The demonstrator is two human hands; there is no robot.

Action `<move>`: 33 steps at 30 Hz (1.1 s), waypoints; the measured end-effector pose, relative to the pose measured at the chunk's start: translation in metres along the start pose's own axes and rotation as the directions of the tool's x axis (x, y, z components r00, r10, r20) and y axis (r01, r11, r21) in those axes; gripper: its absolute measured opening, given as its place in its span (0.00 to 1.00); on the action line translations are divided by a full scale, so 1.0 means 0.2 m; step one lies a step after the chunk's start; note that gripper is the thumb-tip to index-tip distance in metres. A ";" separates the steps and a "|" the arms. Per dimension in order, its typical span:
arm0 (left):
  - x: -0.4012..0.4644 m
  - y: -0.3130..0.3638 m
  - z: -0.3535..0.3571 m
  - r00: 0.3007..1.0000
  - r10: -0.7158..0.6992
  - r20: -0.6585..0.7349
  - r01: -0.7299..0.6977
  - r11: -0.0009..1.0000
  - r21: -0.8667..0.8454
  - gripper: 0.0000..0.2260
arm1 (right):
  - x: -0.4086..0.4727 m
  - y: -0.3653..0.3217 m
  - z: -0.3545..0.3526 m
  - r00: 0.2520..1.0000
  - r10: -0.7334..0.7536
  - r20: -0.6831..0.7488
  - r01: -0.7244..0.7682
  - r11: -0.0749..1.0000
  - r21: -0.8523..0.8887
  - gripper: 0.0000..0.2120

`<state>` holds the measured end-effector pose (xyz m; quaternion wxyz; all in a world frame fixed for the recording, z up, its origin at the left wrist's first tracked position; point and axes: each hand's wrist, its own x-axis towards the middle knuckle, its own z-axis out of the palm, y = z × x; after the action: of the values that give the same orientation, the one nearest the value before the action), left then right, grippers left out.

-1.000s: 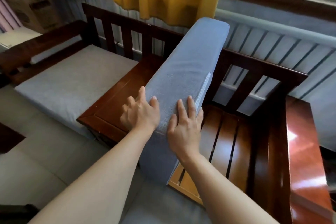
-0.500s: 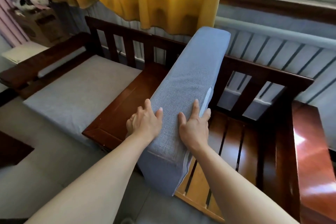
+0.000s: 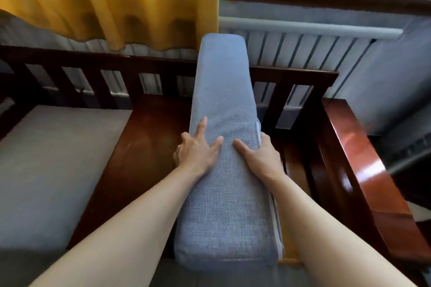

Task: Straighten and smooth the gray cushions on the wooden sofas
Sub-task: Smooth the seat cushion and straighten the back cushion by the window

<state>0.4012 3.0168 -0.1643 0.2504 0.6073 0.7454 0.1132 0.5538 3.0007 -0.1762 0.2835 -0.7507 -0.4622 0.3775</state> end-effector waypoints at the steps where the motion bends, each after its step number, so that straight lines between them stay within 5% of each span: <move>1: 0.01 0.01 0.00 1.000 0.015 0.009 -0.015 1.000 -0.007 0.31 | 0.00 0.01 -0.01 1.000 0.014 -0.002 -0.014 1.000 0.018 0.35; 9: -0.02 0.02 0.02 0.998 0.065 -0.021 -0.066 0.997 -0.046 0.31 | 0.00 0.07 -0.03 0.999 0.038 0.036 -0.042 0.992 0.117 0.32; 16: -0.17 0.05 0.09 0.994 0.078 -0.072 -0.085 0.992 -0.091 0.30 | -0.16 0.18 -0.08 0.999 0.011 -0.052 -0.005 0.993 0.120 0.25; 26: -0.36 0.04 0.18 0.986 0.160 -0.042 -0.165 0.972 -0.167 0.29 | -0.54 0.31 -0.10 0.965 0.139 -0.223 -0.133 0.990 0.043 0.20; 33: -0.25 -0.09 0.05 0.987 0.092 0.131 -0.081 0.993 -0.084 0.28 | -0.82 0.19 0.12 0.980 0.075 -0.185 -0.094 0.991 -0.096 0.56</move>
<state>0.3974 2.9634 -0.1692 0.3186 0.6351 0.6946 0.1120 0.5047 2.8372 -0.1687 0.2687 -0.8147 -0.4210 0.2947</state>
